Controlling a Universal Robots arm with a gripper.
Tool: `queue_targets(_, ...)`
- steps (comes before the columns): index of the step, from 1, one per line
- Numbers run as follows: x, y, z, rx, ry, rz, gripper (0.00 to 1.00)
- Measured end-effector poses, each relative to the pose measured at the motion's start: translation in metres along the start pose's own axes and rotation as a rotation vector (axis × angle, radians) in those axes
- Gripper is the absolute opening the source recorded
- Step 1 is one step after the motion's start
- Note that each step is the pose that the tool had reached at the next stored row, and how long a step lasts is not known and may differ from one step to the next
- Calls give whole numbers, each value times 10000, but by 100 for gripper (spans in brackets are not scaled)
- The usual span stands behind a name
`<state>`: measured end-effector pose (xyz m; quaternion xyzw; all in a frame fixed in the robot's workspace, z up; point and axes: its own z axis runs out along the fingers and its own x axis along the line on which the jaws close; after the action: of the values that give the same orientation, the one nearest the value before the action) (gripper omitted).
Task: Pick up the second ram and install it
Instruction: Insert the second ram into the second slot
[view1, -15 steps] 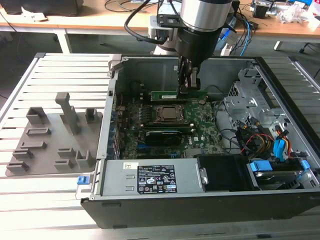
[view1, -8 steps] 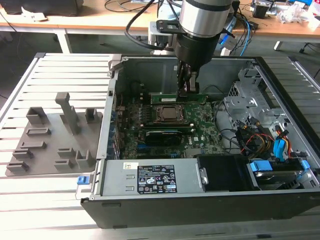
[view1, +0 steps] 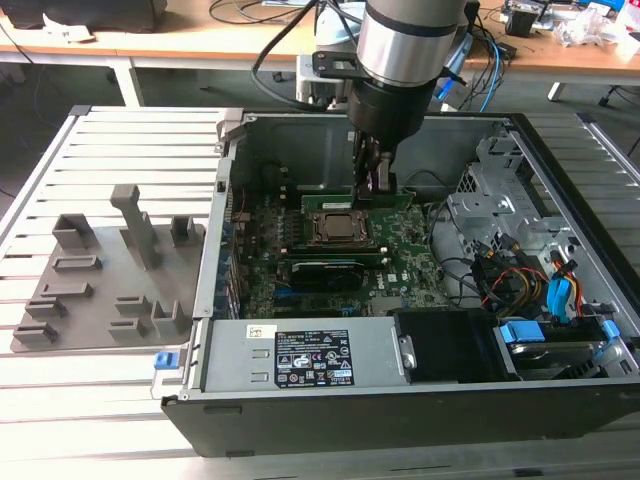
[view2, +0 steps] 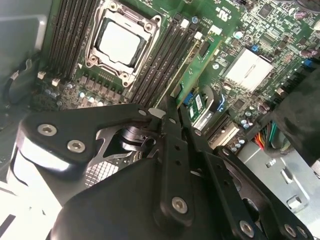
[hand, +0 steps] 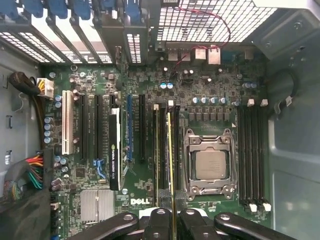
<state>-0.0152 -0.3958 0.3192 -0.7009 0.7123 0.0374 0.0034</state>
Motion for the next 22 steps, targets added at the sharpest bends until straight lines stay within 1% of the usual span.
queue_targets(2,1,-1,19,0,1,-1,14)
queue_targets(12,3,-8,163,0,1,1,14)
queue_targets(15,-48,-8,177,0,0,-1,14)
queue_targets(17,-126,-7,189,0,2,0,14)
queue_targets(20,-184,-6,199,1,1,0,14)
queue_targets(22,-199,-7,207,1,-2,-1,14)
